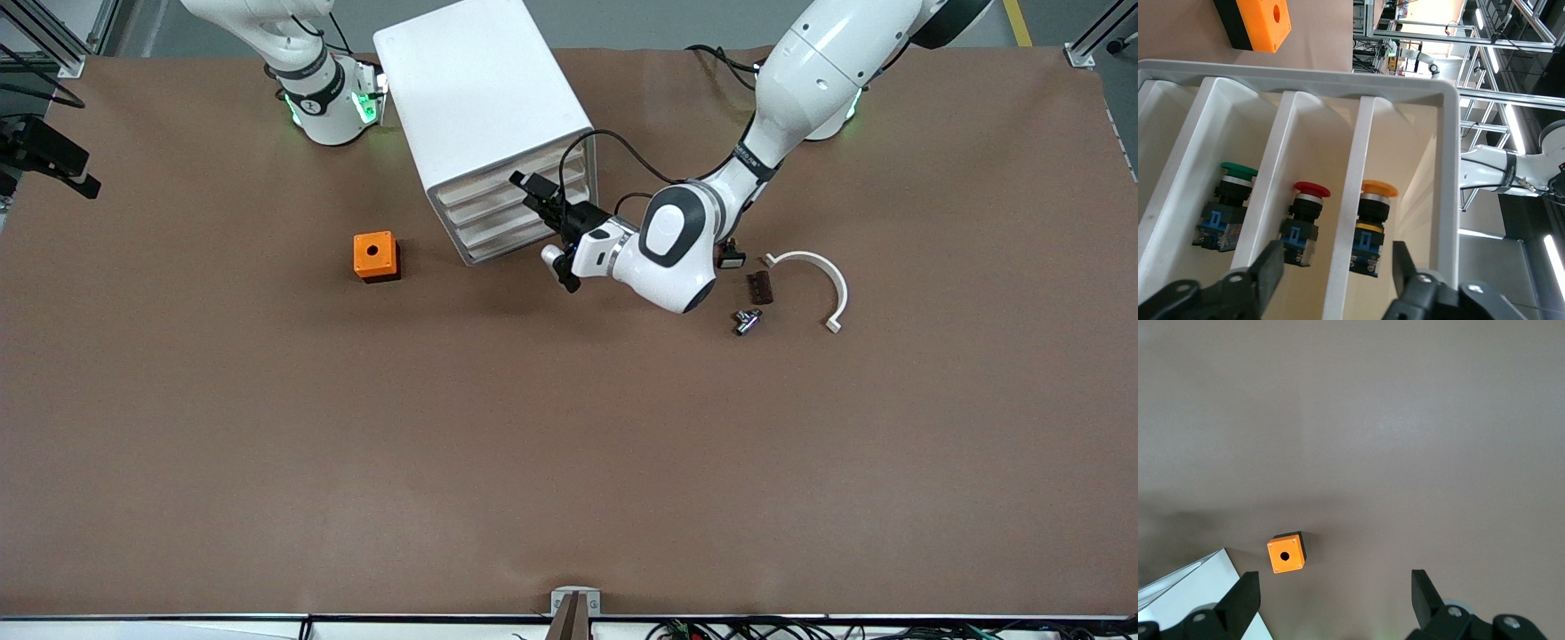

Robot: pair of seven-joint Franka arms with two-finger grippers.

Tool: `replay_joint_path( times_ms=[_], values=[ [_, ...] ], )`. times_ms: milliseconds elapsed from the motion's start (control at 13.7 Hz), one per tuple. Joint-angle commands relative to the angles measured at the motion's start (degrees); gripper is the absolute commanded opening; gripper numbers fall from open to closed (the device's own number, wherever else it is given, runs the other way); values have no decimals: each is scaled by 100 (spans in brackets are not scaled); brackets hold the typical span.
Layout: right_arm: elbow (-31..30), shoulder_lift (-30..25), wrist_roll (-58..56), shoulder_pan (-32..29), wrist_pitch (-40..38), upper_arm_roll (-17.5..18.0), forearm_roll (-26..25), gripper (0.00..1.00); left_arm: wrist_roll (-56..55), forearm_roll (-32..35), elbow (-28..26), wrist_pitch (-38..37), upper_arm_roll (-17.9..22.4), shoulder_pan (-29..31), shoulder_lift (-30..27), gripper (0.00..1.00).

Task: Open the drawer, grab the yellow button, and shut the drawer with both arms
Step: 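Grasp the drawer's front edge with the left gripper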

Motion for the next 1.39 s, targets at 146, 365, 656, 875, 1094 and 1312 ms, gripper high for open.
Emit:
replay_joint_path(
  times_ms=[146,365,656,875,1094,1312],
  values=[
    [131,48,-10,-95,-62,46,99,100,433,-164,-204,62,-38,8,-41,50],
    [131,48,-10,-95,-62,46,99,100,433,-243,-204,62,-91,-27,-50,50],
    [131,48,-1,-86,-62,46,108,100,442,-472,-195,62,-109,-107,-59,41],
    [140,48,-1,-86,-62,46,99,100,451,-472,-195,62,-109,-107,-50,28],
    [140,48,-10,-104,-62,46,99,100,451,-472,-169,62,-109,-98,-32,12],
    [140,48,-19,-112,-62,38,99,100,442,-481,-99,62,-109,-98,29,6]
  ],
)
